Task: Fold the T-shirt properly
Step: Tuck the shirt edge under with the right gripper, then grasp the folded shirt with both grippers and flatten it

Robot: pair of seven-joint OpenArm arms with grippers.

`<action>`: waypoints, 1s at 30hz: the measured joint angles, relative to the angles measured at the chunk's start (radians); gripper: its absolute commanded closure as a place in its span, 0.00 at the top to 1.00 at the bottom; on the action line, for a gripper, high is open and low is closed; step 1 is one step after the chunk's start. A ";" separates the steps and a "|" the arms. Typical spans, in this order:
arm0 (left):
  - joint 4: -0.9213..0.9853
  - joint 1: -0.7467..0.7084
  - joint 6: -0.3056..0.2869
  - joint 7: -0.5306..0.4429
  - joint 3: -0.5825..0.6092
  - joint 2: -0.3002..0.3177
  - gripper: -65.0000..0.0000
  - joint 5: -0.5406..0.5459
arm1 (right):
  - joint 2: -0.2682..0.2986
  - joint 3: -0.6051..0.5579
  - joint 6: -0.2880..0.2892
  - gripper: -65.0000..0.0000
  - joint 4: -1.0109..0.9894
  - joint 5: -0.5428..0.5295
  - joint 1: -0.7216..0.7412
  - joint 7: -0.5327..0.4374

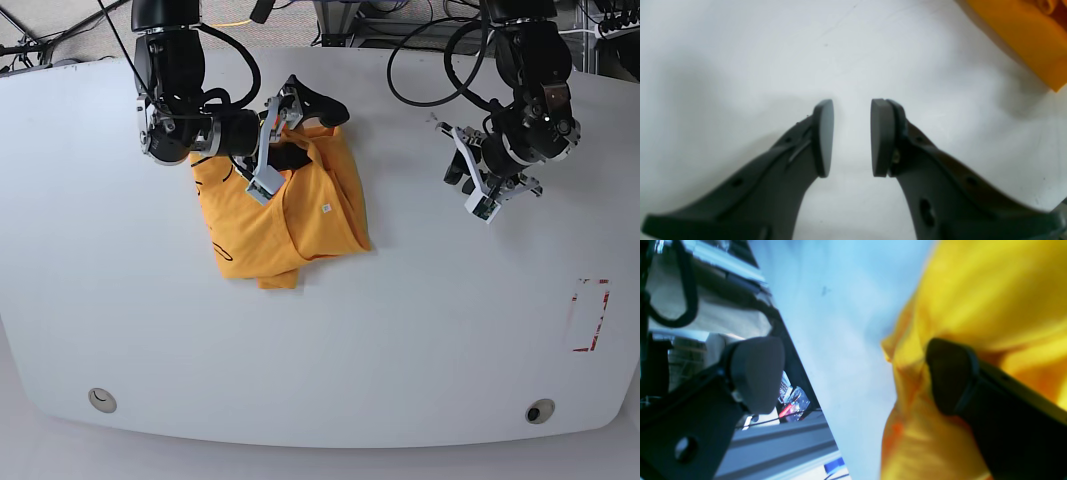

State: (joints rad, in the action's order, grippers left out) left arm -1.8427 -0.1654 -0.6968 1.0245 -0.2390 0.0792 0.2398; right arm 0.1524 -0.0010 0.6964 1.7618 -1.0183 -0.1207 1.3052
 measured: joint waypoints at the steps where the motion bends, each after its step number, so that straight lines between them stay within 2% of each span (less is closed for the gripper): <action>1: 0.000 0.002 0.000 0.000 -0.001 0.000 0.26 0.000 | -0.001 0.000 -0.001 1.00 0.021 0.004 -0.001 -0.005; 5: -0.009 -0.001 0.000 0.000 -0.001 0.000 0.26 0.000 | 0.011 0.010 0.000 1.00 0.119 -0.013 -0.010 -0.028; 11: -0.054 0.005 0.000 0.000 0.034 0.005 0.27 0.000 | 0.059 0.160 0.001 1.00 0.127 0.000 -0.005 -0.018; 15: -0.054 0.005 0.000 0.000 0.072 -0.002 0.27 0.005 | 0.091 0.160 0.000 1.00 0.093 -0.008 0.008 -0.027; 18: -0.065 0.005 0.000 0.001 0.105 0.006 0.27 -0.007 | 0.121 0.163 0.000 1.00 0.066 -0.011 0.008 -0.071; 22: -0.085 0.016 0.000 0.000 0.182 0.006 0.27 -0.003 | 0.145 0.170 0.000 0.71 0.037 0.001 0.005 -0.084; 24: -0.085 0.031 0.000 0.002 0.242 -0.002 0.27 -0.005 | 0.143 0.167 0.000 0.54 0.029 0.032 0.015 -0.091; 27: -0.086 0.053 0.000 -0.003 0.355 -0.016 0.27 -0.001 | 0.135 0.164 -0.001 0.34 0.027 0.108 0.058 -0.091; 30: -0.087 0.055 0.000 -0.004 0.426 -0.043 0.27 -0.002 | 0.130 0.164 0.000 0.23 0.021 0.185 0.124 -0.099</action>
State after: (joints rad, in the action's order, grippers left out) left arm -1.9293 -0.1104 -0.6968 1.0206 0.1871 0.0364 0.2382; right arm 0.2825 0.1627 0.6968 1.7824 -0.8333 0.0036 1.2064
